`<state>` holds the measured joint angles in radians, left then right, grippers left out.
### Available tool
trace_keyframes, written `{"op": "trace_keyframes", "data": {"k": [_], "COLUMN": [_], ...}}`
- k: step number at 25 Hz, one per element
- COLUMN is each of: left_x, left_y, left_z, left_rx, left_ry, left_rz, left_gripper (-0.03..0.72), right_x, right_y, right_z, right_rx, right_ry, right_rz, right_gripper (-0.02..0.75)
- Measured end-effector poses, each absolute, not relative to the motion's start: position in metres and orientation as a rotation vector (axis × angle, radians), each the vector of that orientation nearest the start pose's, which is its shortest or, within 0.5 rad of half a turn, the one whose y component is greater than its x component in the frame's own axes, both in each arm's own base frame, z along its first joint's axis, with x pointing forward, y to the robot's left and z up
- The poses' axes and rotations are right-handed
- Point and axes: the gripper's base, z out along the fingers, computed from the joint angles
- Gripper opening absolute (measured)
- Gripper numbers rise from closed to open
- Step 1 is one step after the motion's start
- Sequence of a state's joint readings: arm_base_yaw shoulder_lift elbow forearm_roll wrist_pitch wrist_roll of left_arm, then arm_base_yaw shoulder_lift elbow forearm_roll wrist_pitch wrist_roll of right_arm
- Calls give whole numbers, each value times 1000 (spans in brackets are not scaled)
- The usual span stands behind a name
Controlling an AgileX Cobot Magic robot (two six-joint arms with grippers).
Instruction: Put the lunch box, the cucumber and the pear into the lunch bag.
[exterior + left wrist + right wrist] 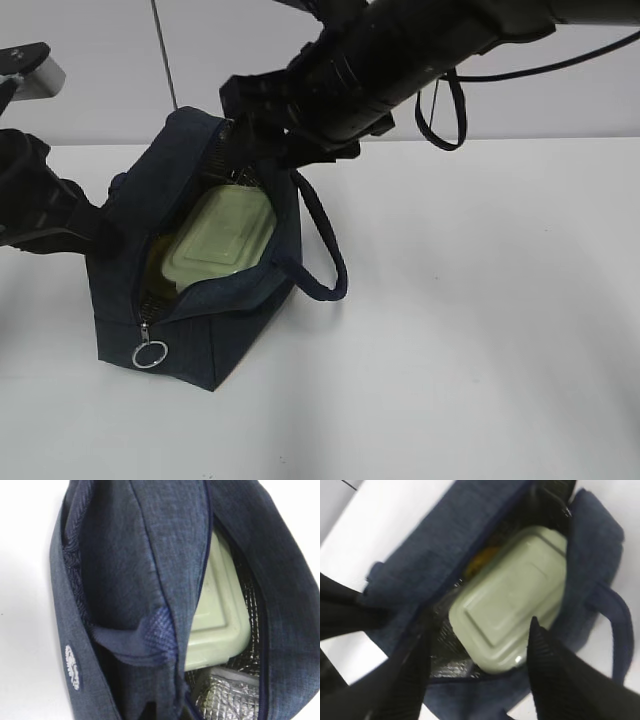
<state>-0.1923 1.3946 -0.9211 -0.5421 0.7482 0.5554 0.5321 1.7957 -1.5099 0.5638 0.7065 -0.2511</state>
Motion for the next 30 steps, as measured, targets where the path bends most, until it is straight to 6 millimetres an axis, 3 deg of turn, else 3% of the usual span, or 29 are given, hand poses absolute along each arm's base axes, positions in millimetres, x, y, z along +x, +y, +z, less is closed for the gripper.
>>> {"op": "trace_keyframes", "data": {"k": [5,11,22,25,27,28,29,30], "left_x": [260,260,260,260,260,260,260,260], "left_y": [-83,-83,-83,-83,-83,-83,-83,-83], "left_z": [259,259,259,259,259,259,259,259], "left_rx": [551,551,551,551,551,552,552,552], "left_ry": [2542,2542,2542,2542,2542,2543,2543,2543], "left_rz": [-489,-489,-488,-488,-488,-488,-488,-488], "left_gripper": [1,1,1,1,1,1,1,1], "right_x": [337,346,360,363,364,365,365,365], "right_y": [227,231,238,239,239,239,239,239], "right_z": [291,266,240,241,240,238,237,237], "right_rx": [-519,-492,-435,-418,-413,-412,-414,-414], "right_ry": [2498,2568,2562,2532,2525,2528,2530,2532], "right_rz": [649,619,624,625,624,623,620,619], "right_gripper": [475,476,472,394,262,262,99,71]}}
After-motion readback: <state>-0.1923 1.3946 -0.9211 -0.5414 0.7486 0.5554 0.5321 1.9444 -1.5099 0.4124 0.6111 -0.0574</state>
